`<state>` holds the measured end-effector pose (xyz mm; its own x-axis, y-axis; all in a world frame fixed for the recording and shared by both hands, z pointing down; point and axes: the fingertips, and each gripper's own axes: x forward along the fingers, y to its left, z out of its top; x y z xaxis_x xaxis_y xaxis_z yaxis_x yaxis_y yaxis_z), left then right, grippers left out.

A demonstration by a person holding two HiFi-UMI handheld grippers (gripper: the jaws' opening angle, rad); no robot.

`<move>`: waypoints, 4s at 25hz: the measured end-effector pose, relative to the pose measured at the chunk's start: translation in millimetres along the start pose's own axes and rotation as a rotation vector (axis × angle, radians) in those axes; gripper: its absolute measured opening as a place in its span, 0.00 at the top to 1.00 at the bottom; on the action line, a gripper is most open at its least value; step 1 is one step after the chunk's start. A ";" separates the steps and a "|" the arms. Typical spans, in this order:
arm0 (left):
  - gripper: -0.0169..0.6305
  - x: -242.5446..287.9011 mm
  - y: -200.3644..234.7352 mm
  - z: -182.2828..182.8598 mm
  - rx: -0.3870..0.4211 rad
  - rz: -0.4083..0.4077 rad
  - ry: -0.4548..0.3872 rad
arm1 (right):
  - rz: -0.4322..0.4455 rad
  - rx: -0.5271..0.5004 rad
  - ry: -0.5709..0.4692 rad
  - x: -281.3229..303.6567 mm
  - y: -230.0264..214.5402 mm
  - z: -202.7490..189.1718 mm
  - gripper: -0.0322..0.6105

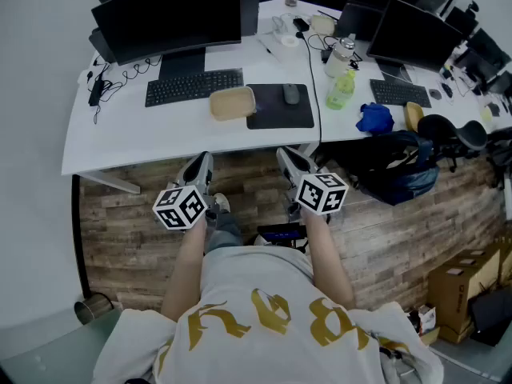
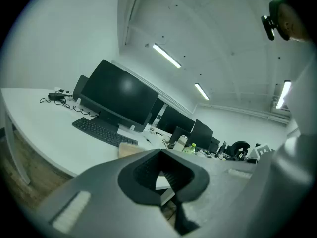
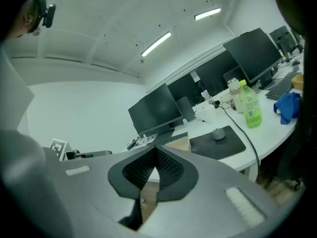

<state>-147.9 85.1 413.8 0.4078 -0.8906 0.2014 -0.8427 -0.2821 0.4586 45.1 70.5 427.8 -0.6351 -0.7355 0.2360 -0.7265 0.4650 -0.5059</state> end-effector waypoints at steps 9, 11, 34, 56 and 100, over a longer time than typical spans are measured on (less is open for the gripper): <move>0.97 -11.6 3.8 -6.7 -0.020 0.033 -0.002 | 0.019 -0.017 0.020 -8.2 3.1 -7.0 0.90; 0.97 -9.5 8.1 -2.6 -0.021 0.043 -0.012 | 0.034 0.038 0.003 -7.7 1.8 -3.6 0.90; 0.82 158.9 144.0 -15.8 -0.232 0.172 0.098 | -0.140 0.016 0.264 162.6 -130.7 5.8 0.80; 0.82 226.9 181.0 -41.7 -0.331 0.124 0.185 | -0.108 0.045 0.462 265.5 -155.5 -28.7 0.77; 0.76 234.2 158.7 -16.4 -0.157 0.193 0.224 | 0.059 -0.049 0.499 271.3 -135.1 -5.8 0.81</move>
<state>-180.3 -162.4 547.9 0.3279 -0.8167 0.4749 -0.8546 -0.0420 0.5177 -30.6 -189.0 565.0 -0.7149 -0.3876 0.5819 -0.6894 0.5299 -0.4939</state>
